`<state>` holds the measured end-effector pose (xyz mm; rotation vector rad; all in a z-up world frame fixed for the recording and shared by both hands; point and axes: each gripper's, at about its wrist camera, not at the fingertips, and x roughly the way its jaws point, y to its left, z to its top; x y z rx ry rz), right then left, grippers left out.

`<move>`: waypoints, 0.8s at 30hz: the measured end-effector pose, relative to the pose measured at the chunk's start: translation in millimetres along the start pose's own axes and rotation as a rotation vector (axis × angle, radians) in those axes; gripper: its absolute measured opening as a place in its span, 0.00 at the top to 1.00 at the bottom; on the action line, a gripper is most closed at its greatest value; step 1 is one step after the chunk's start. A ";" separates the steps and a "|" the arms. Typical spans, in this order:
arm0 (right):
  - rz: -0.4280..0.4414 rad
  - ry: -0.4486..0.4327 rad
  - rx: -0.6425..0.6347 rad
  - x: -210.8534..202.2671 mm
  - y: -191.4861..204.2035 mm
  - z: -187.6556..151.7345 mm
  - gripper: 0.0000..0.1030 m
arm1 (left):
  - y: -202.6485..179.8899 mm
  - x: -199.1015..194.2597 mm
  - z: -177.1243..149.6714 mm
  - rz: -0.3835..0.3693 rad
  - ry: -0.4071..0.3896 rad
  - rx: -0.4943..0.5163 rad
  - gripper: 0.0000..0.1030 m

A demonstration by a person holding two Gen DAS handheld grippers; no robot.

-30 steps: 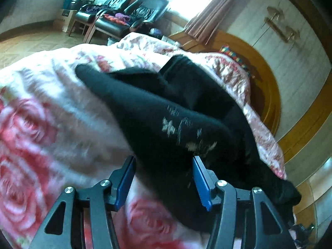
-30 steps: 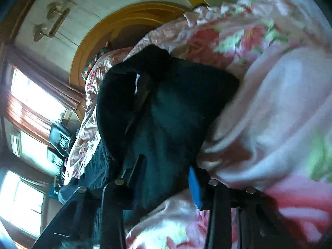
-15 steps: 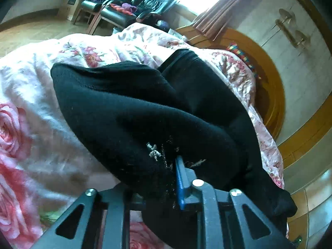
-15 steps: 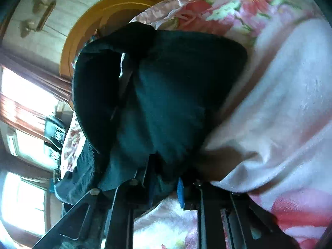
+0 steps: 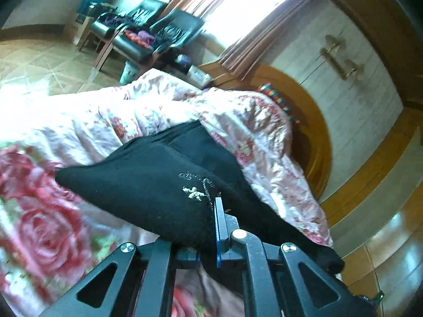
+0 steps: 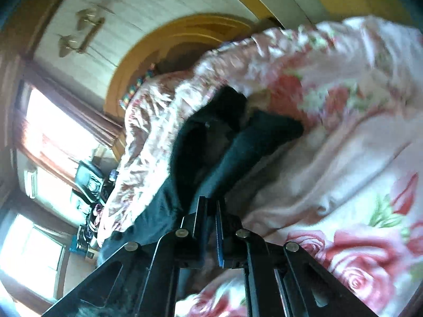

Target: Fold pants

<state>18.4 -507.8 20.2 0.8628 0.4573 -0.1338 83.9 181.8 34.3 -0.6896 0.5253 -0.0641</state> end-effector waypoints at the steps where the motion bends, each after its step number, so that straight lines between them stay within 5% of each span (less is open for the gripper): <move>1: 0.009 -0.018 -0.013 -8.5 6.3 2.1 1.00 | -0.9 -9.8 -0.5 -0.011 -0.004 0.010 0.94; 4: 0.013 -0.042 -0.064 -34.4 12.1 11.9 1.00 | -0.1 -23.8 -4.8 -0.030 0.014 0.024 0.94; 9: -0.072 0.077 -0.148 -24.0 4.2 0.2 0.90 | 10.2 -21.8 -18.1 0.010 0.035 0.047 0.94; 10: -0.080 0.109 -0.153 -16.7 -2.2 -6.4 0.83 | 14.3 -20.6 -21.7 0.015 0.037 0.031 0.94; 11: -0.095 0.143 -0.158 -5.0 -5.1 -11.3 0.58 | 16.3 -19.4 -23.2 0.022 0.039 0.023 0.94; 12: -0.103 0.165 -0.159 5.7 -8.2 -16.8 0.43 | 18.9 -18.5 -24.8 0.028 0.044 0.018 0.94; 19: -0.160 0.121 -0.023 75.8 -44.8 -13.3 0.45 | 24.2 -13.6 -26.8 0.060 0.069 0.019 0.94; 20: -0.158 0.114 0.009 81.6 -49.6 -11.1 0.51 | 24.6 -13.0 -27.1 0.065 0.071 0.019 0.94; 22: -0.139 0.128 0.038 91.6 -52.1 -5.9 0.89 | 26.0 -13.0 -26.1 0.066 0.069 0.011 0.94; 24: -0.133 0.126 -0.013 89.1 -41.8 -0.5 0.93 | 26.2 -15.9 -23.8 0.079 0.054 0.004 0.94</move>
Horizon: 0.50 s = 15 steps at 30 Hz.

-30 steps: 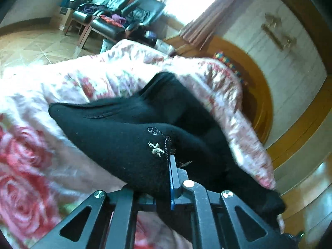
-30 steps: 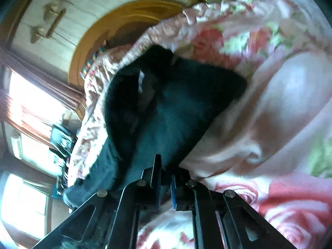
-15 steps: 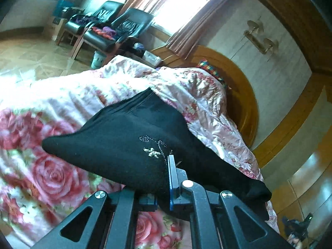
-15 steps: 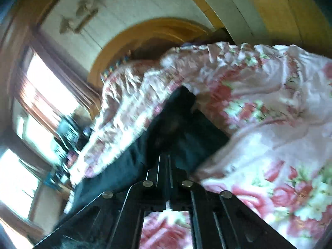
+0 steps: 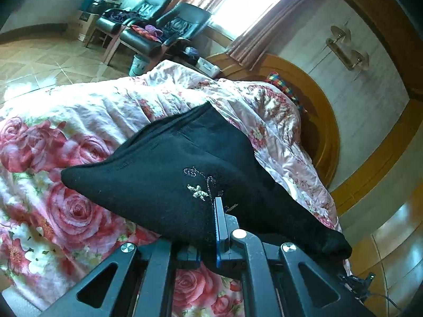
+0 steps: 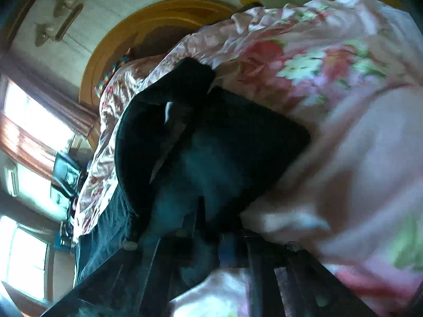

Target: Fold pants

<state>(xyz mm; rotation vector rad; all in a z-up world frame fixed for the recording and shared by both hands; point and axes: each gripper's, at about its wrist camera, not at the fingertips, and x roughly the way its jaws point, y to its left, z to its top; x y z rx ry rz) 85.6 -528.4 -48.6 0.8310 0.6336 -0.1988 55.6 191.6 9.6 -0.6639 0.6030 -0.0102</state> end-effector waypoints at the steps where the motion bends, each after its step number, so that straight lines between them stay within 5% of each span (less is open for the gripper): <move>1: 0.000 -0.012 -0.047 -9.6 8.5 3.3 0.93 | -1.2 -2.2 1.0 0.006 -0.011 -0.005 0.94; 10: 0.056 -0.118 -0.114 -118.3 29.5 6.1 0.94 | -1.6 -44.7 17.2 -0.033 -0.093 -0.020 0.94; 15: 0.053 -0.093 -0.100 -150.8 1.9 -16.9 0.94 | 22.5 -58.3 3.1 0.012 -0.046 0.015 0.94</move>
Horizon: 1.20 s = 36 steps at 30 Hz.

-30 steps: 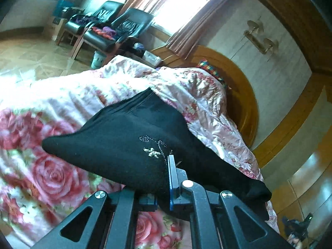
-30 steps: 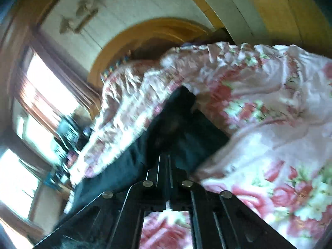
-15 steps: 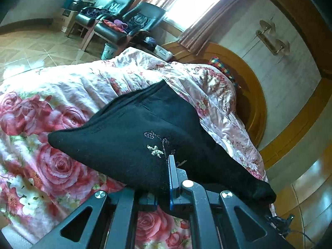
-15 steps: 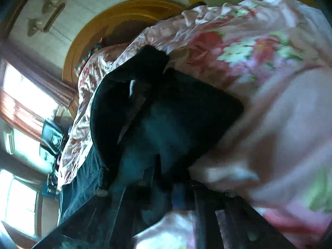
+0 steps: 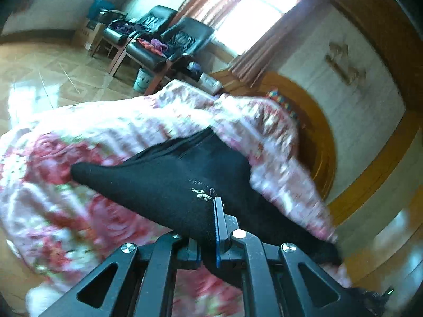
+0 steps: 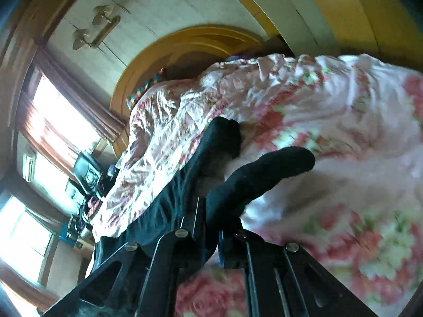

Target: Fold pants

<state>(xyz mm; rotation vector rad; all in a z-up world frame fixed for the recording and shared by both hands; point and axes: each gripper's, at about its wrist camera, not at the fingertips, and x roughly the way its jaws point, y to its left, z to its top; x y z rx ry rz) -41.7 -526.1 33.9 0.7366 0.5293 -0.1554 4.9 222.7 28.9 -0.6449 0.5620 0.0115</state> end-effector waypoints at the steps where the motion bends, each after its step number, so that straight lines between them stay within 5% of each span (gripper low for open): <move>1: -0.040 0.023 -0.023 -0.3 -7.2 -11.5 0.94 | 4.8 3.8 -9.2 0.030 0.031 0.024 0.94; 7: -0.126 0.130 0.141 10.7 -70.6 -62.1 0.94 | 31.9 27.4 -47.6 0.145 0.131 -0.020 0.93; 10: -0.123 0.125 0.198 9.9 -80.1 -67.1 0.93 | 40.8 38.7 -49.0 0.185 0.180 -0.052 0.84; 11: -0.136 0.116 0.186 8.0 -78.1 -64.9 0.92 | 43.5 38.4 -48.7 0.205 0.178 -0.064 0.74; 13: -0.204 0.074 0.114 -1.7 -65.5 -63.7 0.86 | 47.2 31.1 -48.0 0.215 0.158 -0.092 0.70; 15: -0.285 -0.001 0.051 -16.0 -54.0 -59.4 0.76 | 45.5 15.7 -44.3 0.227 0.102 -0.107 0.69; 18: -0.435 -0.205 0.018 -50.0 -39.8 -51.2 0.51 | 35.3 -22.3 -33.4 0.378 -0.097 -0.063 0.69; 21: -0.444 -0.354 -0.006 -72.6 -26.5 -37.7 0.49 | 26.0 -43.7 -17.8 0.393 -0.241 -0.074 0.61; 24: -0.410 -0.347 -0.093 -55.6 -1.9 -15.2 0.41 | 9.3 -25.4 -7.2 0.332 -0.197 -0.057 0.59; 28: -0.252 -0.202 -0.067 -10.2 9.4 5.5 0.40 | -35.8 28.7 -17.0 0.239 -0.065 0.031 0.58; 32: -0.199 -0.093 -0.063 40.9 23.3 9.2 0.40 | -97.8 91.8 -45.1 0.181 0.101 0.262 0.58; 36: -0.141 -0.013 -0.051 84.1 33.1 7.2 0.38 | -147.8 133.3 -72.1 0.141 0.181 0.449 0.58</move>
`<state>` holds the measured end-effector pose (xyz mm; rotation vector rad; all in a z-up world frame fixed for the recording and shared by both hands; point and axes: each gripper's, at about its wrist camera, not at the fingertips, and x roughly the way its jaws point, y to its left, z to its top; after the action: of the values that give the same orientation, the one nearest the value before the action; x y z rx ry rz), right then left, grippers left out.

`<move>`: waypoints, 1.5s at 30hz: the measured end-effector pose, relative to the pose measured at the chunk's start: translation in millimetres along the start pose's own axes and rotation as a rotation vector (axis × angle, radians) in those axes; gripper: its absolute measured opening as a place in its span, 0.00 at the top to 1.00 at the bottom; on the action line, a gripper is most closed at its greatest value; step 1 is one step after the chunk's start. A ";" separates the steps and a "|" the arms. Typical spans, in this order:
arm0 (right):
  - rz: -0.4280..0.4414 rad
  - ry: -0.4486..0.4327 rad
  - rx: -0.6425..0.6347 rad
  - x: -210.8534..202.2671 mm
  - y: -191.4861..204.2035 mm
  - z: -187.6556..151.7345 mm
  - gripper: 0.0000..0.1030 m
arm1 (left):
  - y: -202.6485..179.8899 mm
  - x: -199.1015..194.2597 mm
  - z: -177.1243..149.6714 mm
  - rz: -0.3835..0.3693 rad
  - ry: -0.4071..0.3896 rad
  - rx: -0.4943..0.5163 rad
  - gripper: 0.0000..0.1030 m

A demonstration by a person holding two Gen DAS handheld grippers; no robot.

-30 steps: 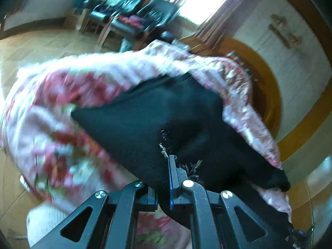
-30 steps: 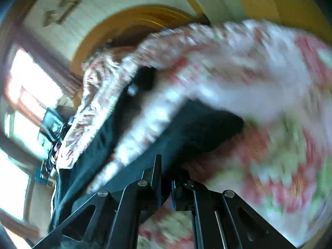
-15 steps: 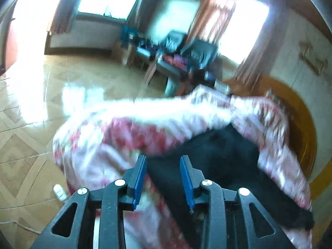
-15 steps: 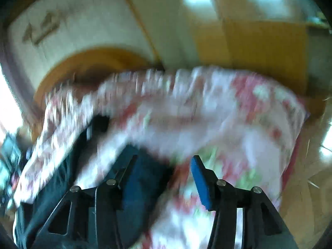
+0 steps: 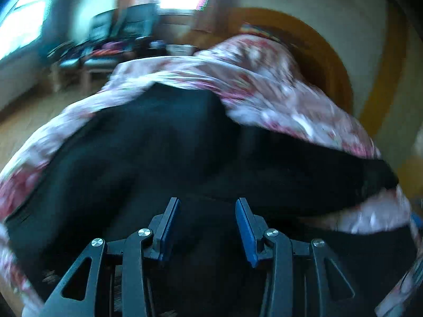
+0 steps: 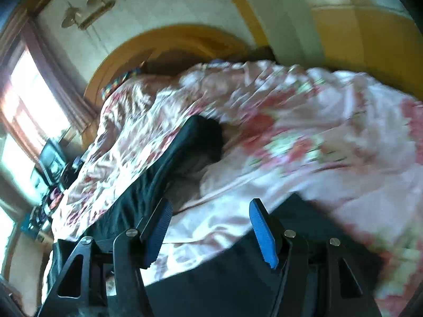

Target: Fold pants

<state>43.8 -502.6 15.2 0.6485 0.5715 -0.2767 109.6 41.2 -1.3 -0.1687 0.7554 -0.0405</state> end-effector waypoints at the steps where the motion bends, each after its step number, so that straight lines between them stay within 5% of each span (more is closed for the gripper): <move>1: 0.021 0.021 0.016 10.6 1.5 1.6 0.38 | -10.9 9.2 1.1 -0.011 -0.004 0.030 0.58; 6: 0.102 0.066 0.081 46.0 4.5 15.9 0.38 | -29.1 46.2 1.5 0.017 -0.050 0.091 0.56; 11: 0.121 0.061 0.121 64.4 0.7 30.8 0.33 | -5.9 69.2 -22.5 0.006 -0.069 0.075 0.54; 17: 0.105 0.058 0.158 83.4 -7.4 49.4 0.33 | 14.5 69.7 -36.2 -0.088 -0.096 -0.003 0.54; 25: 0.211 0.046 0.330 109.9 -9.4 59.0 0.32 | 11.9 68.8 -40.7 -0.079 -0.118 0.006 0.54; 34: 0.206 0.047 0.427 135.4 -14.2 66.8 0.31 | 11.0 69.9 -41.4 -0.072 -0.118 0.011 0.54; 37: 0.210 0.036 0.445 139.0 -18.3 70.6 0.41 | 9.5 71.0 -41.7 -0.061 -0.115 0.019 0.54; 39: 0.205 0.031 0.409 138.0 -14.9 74.9 0.69 | 9.5 71.4 -41.7 -0.062 -0.115 0.018 0.54; 45: 0.127 -0.029 0.137 104.8 19.0 91.6 0.86 | 9.5 71.7 -41.8 -0.064 -0.114 0.017 0.54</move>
<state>174.6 -553.4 23.4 0.8087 0.4845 -0.2066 132.9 37.8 -81.4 -0.1772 0.6356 -0.0971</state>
